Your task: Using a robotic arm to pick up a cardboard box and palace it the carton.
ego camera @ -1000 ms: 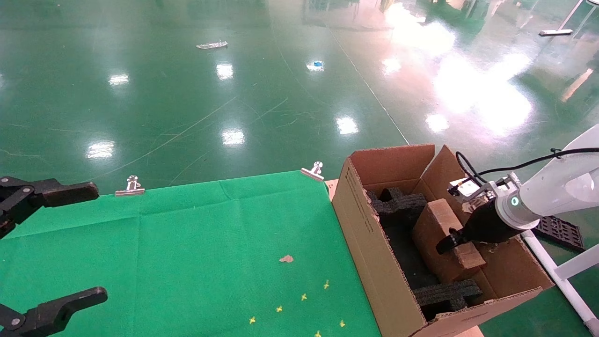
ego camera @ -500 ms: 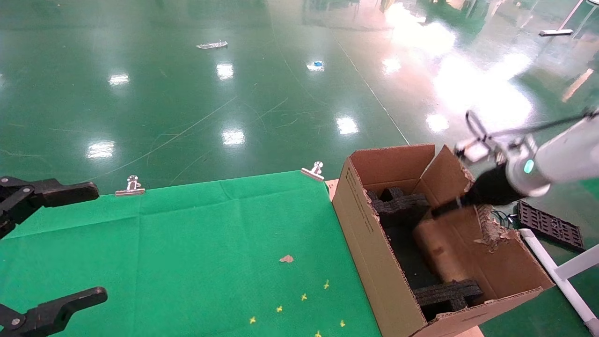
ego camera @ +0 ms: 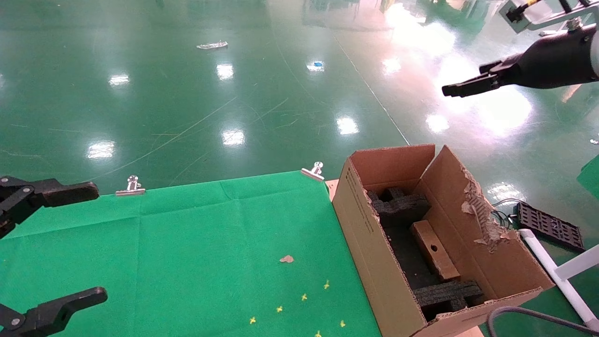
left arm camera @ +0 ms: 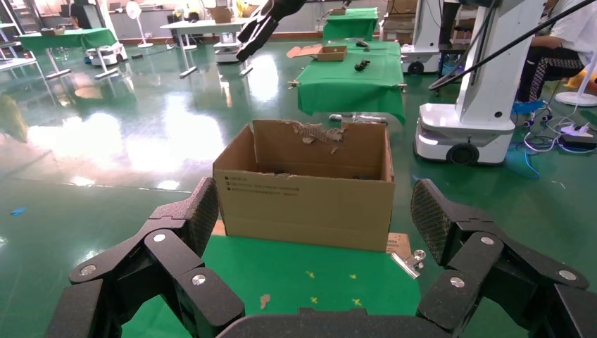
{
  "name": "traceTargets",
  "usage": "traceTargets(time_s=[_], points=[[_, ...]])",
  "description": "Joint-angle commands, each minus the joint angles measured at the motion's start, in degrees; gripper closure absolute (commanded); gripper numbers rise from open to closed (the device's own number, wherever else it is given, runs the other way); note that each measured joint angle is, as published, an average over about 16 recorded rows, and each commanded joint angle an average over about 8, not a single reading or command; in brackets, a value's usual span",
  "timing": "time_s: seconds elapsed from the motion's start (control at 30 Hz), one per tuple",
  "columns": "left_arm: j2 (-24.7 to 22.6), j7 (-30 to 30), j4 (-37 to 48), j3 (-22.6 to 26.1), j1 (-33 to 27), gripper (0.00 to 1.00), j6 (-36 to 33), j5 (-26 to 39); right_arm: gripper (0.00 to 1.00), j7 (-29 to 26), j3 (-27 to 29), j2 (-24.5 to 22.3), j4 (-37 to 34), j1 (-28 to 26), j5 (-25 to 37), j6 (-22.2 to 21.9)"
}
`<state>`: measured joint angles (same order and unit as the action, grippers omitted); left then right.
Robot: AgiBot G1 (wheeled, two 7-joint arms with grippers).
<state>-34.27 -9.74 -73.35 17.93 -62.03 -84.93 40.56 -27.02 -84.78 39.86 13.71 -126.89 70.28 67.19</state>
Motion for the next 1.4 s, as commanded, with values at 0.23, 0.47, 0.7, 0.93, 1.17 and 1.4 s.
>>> traceTargets(time_s=[0.23,0.47,0.7,0.93,1.17,1.4], points=[[0.01,0.01,0.02,0.01,0.0,0.0,0.01,-0.01,0.0,3.5,2.71,-2.97,5.28,0.04,-2.07,-0.55],[0.01,0.03,0.05,0.03,-0.01,0.0,0.0,-0.02,0.0,4.96,9.6,-3.33,11.16,6.69,-4.87,1.37],[0.01,0.03,0.06,0.05,-0.02,0.0,0.0,-0.03,0.0,6.45,17.41,-3.53,17.59,14.43,-7.97,3.63],[0.01,0.04,0.06,0.06,-0.03,0.0,0.01,-0.04,0.0,7.97,25.37,-3.73,24.14,22.32,-11.14,5.93],[0.02,0.05,0.06,0.08,-0.03,0.0,0.01,-0.05,0.0,9.48,33.27,-3.94,30.65,30.15,-14.29,8.22],[0.03,0.06,0.06,0.09,-0.03,0.0,0.02,-0.06,0.0,10.99,41.14,-4.14,37.13,37.95,-17.42,10.51]])
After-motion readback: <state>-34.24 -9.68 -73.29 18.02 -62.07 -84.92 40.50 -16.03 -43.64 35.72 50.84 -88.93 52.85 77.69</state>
